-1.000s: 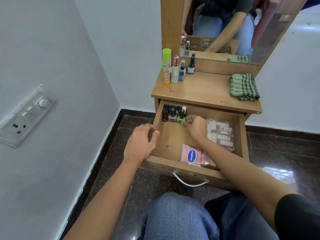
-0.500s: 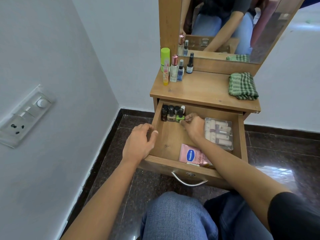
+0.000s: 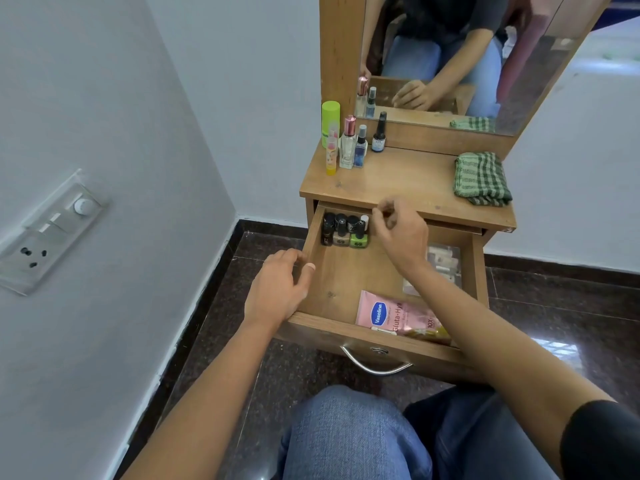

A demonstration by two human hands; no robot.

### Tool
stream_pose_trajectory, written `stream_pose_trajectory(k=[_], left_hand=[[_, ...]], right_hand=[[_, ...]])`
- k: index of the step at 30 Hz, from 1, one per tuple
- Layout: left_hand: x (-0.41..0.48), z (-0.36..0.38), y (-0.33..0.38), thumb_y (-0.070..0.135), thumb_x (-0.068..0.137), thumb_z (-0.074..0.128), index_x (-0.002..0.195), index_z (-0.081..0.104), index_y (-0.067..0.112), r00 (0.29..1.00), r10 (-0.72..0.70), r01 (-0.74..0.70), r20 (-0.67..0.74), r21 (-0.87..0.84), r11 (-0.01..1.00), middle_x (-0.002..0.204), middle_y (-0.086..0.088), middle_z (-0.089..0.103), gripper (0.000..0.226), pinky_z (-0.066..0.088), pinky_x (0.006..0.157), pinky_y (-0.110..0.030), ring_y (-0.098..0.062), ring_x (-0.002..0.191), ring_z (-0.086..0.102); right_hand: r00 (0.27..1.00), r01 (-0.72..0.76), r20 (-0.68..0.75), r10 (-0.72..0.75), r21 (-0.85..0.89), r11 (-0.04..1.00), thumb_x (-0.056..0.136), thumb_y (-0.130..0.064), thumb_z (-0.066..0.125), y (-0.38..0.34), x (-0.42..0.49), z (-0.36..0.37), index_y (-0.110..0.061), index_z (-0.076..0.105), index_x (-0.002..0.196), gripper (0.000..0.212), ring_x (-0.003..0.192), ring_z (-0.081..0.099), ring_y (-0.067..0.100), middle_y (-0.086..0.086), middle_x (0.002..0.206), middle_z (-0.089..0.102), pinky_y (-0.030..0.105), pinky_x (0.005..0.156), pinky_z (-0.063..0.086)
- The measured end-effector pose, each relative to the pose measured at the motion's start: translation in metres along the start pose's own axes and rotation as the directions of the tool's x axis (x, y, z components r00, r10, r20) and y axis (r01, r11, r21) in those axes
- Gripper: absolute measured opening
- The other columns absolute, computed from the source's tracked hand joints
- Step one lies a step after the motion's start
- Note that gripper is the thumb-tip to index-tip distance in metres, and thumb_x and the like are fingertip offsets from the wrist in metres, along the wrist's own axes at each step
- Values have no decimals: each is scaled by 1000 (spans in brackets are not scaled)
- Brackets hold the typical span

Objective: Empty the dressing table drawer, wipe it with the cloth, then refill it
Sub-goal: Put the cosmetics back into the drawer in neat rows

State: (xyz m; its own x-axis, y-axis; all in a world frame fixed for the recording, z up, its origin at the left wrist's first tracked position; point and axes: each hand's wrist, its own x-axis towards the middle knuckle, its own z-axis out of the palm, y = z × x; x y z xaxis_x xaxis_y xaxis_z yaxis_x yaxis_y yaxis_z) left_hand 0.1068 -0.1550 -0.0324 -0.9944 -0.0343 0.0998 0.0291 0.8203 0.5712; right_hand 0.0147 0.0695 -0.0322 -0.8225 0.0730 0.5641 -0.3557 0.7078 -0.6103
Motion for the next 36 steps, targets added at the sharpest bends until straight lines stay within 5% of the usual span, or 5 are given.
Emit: stream_pose_trajectory(k=[4, 9, 22, 30, 36], left_hand=[[0, 1, 0, 45, 97, 48, 121, 60, 24, 1000, 2, -2, 0, 0, 1000, 120, 6, 61, 35, 41, 83, -23, -6, 107, 53], [0, 1, 0, 45, 97, 48, 118, 60, 25, 1000, -1, 1, -8, -4, 1000, 117, 8, 62, 32, 42, 81, -22, -3, 103, 50], [-2, -1, 2, 40, 97, 46, 114, 62, 23, 1000, -3, 3, -22, -40, 999, 114, 8, 62, 29, 47, 82, -29, -7, 106, 53], [-3, -4, 6, 40, 96, 46, 113, 63, 23, 999, -20, 17, -35, -68, 998, 113, 8, 63, 29, 52, 85, -36, -8, 106, 55], [-5, -9, 10, 33, 97, 48, 111, 65, 18, 990, -63, 49, -124, -120, 992, 106, 4, 65, 27, 52, 83, -42, -14, 100, 58]], right_hand=[[996, -94, 7, 94, 136, 986, 88, -18, 62, -23, 41, 4, -11, 61, 102, 16, 62, 49, 2, -2, 98, 63, 14, 62, 41], [943, -326, 140, 303, 195, 925, 80, -29, 74, -45, 79, 34, -15, 62, 99, 27, 88, 58, 13, -1, 97, 63, 27, 76, 50], [900, -430, 31, 435, -104, 897, 80, -46, 70, -65, 87, 78, -20, 60, 99, 33, 87, 60, 18, -1, 98, 64, 33, 71, 49], [913, -401, 21, 407, -131, 907, 84, -40, 66, -63, 83, 80, -21, 65, 97, 23, 82, 62, 17, -2, 91, 65, 32, 69, 52], [989, -125, 115, 90, 349, 929, 83, -22, 71, -60, 43, 38, -15, 69, 89, 10, 65, 54, -4, -13, 75, 62, 10, 60, 40]])
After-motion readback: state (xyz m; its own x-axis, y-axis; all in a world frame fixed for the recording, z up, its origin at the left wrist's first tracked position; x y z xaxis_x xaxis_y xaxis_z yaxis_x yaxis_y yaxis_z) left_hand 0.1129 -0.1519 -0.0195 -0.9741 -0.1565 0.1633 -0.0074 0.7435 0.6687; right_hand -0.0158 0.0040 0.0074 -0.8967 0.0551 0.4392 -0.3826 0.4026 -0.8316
